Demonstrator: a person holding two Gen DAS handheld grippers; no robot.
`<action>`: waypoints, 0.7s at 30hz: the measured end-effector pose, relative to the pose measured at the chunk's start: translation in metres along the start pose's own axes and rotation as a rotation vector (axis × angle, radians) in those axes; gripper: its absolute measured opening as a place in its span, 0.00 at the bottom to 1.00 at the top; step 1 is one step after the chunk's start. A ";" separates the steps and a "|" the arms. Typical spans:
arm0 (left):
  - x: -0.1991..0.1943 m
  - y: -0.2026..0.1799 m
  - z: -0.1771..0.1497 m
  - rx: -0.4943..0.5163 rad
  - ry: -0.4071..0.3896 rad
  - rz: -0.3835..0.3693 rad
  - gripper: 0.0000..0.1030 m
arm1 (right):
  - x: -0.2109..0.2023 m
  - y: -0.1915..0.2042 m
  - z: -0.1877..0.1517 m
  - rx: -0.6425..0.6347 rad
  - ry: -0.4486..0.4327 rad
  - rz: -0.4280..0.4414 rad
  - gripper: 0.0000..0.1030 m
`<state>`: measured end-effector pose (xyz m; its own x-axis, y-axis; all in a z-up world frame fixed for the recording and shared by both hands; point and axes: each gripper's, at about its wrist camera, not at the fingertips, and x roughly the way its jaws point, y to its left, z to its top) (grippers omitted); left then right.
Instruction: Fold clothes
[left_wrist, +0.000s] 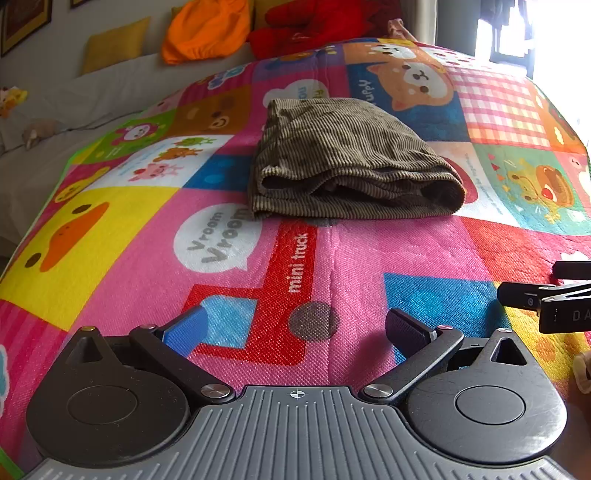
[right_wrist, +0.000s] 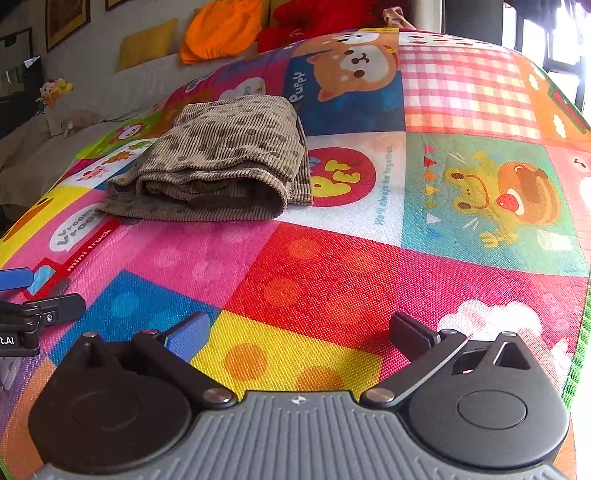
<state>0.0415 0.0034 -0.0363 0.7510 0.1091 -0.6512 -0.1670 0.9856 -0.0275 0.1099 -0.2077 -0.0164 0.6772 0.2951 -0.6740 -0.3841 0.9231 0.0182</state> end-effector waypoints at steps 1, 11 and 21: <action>0.000 0.000 0.000 0.000 0.000 -0.001 1.00 | 0.000 0.001 -0.001 -0.001 -0.004 -0.003 1.00; 0.000 0.002 0.000 0.000 -0.001 -0.005 1.00 | 0.020 -0.007 0.013 -0.090 -0.038 0.082 1.00; 0.001 0.000 0.001 0.008 0.004 0.003 1.00 | 0.020 -0.006 0.013 -0.094 -0.040 0.079 1.00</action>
<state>0.0424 0.0032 -0.0362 0.7482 0.1115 -0.6540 -0.1641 0.9863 -0.0196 0.1340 -0.2043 -0.0208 0.6661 0.3770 -0.6435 -0.4927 0.8702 -0.0003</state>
